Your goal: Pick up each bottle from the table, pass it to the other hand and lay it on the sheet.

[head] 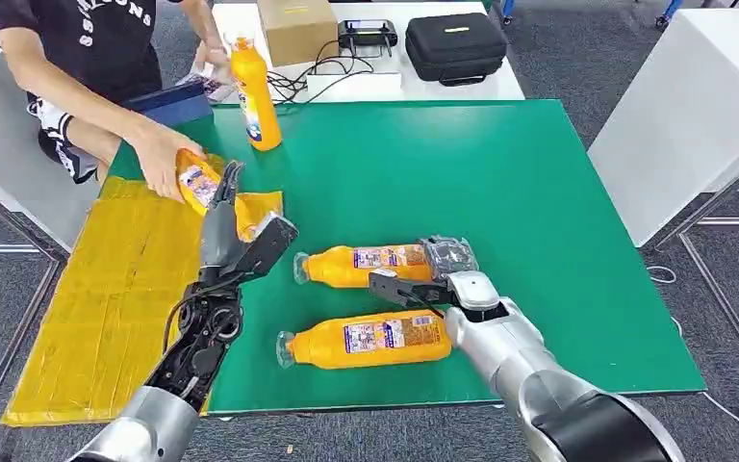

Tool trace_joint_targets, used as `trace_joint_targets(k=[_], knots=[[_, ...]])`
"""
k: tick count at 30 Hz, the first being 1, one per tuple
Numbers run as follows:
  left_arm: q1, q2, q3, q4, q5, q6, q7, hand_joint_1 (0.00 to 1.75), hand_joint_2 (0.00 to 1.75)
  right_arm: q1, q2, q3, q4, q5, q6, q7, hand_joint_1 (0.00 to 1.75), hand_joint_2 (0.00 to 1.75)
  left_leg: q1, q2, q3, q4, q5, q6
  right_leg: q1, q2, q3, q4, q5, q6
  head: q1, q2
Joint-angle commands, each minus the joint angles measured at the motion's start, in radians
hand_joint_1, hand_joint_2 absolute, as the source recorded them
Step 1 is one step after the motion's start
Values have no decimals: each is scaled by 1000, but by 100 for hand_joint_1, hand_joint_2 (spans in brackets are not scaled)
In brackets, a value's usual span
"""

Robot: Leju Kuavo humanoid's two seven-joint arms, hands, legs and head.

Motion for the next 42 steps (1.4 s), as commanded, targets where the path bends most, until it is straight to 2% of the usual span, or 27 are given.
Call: trace_joint_targets(k=[1, 6, 8, 10, 12, 13, 16, 18, 19, 20, 21, 22, 29, 33, 38, 42], knots=[[-7, 10, -25, 12, 7, 5, -7, 0, 175, -19, -11, -37, 94, 1, -16, -16, 173, 175, 0, 1, 5, 0, -2, -3, 1, -2, 6, -1, -2, 0, 0, 0], [-10, 13, -30, 35, 26, 17, -20, 0, 175, -9, -11, -69, 81, 13, -115, -28, 175, 175, 0, 0, 5, -1, -1, -3, 0, -2, 5, -1, -2, -1, 0, 0], [-10, 13, -30, 35, 26, 17, -20, 0, 175, -9, -11, -69, 81, 13, -115, -28, 175, 175, 1, 1, 9, 0, -3, -5, 1, -2, 9, -1, -4, -1, 0, 0], [-4, 16, -31, 27, 31, 21, -20, 0, 175, -4, -10, -89, 61, 16, -187, -29, 175, 175, 0, 1, 3, -1, -1, -2, 0, -1, 4, -1, -1, 0, 0, 0], [2, 19, -30, 21, 32, 21, -21, 0, 175, -4, -8, -98, 51, 14, -210, -29, 175, 175, 0, 3, 8, 0, -4, -5, 1, 0, 8, -1, -4, -1, 0, 0], [10, 20, -29, 11, 36, 22, -20, 0, 175, 8, -3, -141, 21, -16, -298, -61, 175, 175, 0, 1, 4, -1, -2, -3, 0, 0, 5, -1, -2, -1, 0, 0], [23, 21, -24, -1, 47, 13, -27, 0, 175, 27, 2, -196, -37, -51, -387, -107, 175, 175, 0, 3, 7, 0, -3, -4, 0, 1, 7, -1, -3, -1, 0, 0], [36, 7, 25, -32, 274, -167, -115, 0, 175, 71, 8, -276, -137, -142, -491, -185, 175, 175, 0, 2, 2, -1, -1, -2, 0, 1, 2, 0, -1, 0, 0, 0], [37, 11, 21, -35, 277, -173, -116, 0, 175, 73, 5, -278, -141, -146, -486, -190, 175, 175, 0, 3, 4, 0, -3, -3, 0, 1, 4, 0, -2, -1, 0, 0], [37, 11, 36, -43, 370, -263, -141, 0, 175, 97, 16, -320, -193, -220, -526, -253, 175, 175, 0, 2, 2, 0, -2, -2, 1, 0, 2, -1, -1, -1, 0, 0], [37, 11, 36, -43, 370, -263, -141, 0, 175, 97, 16, -320, -193, -220, -526, -253, 175, 175, 0, 3, 5, 0, -3, -3, 1, 1, 5, 0, -3, -1, 0, 0], [40, 16, 39, -78, 460, -345, -152, 0, 175, 128, 15, -345, -249, -286, -541, -313, 175, 175, 0, 2, 1, 0, -1, -2, 1, 0, 2, 0, -1, 0, 0, 0], [43, 17, 36, -96, 484, -364, -147, 0, 175, 138, 16, -349, -268, -298, -546, -321, 175, 175, 0, 3, 3, 0, -3, -3, 1, 1, 3, 0, -2, -1, 0, 0], [49, 19, 13, -144, 617, -476, -148, 0, 175, 150, 28, -376, -298, -371, -570, -386, 175, 175, 0, 2, 1, 0, -2, -2, 0, 0, 1, 0, -1, -1, 0, 0], [84, 19, -68, -300, 742, -591, -126, 0, 175, 181, 47, -377, -389, -437, -570, -455, 175, 175, 0, 3, 3, 1, -4, -4, 1, 1, 4, 1, -3, -1, 0, 0], [96, 18, -138, -382, 756, -596, -103, 0, 175, 192, 52, -359, -429, -483, -548, -483, 175, 175, 0, 1, 0, 0, -1, -2, 0, 0, 0, 0, -1, 0, 0, 0]])
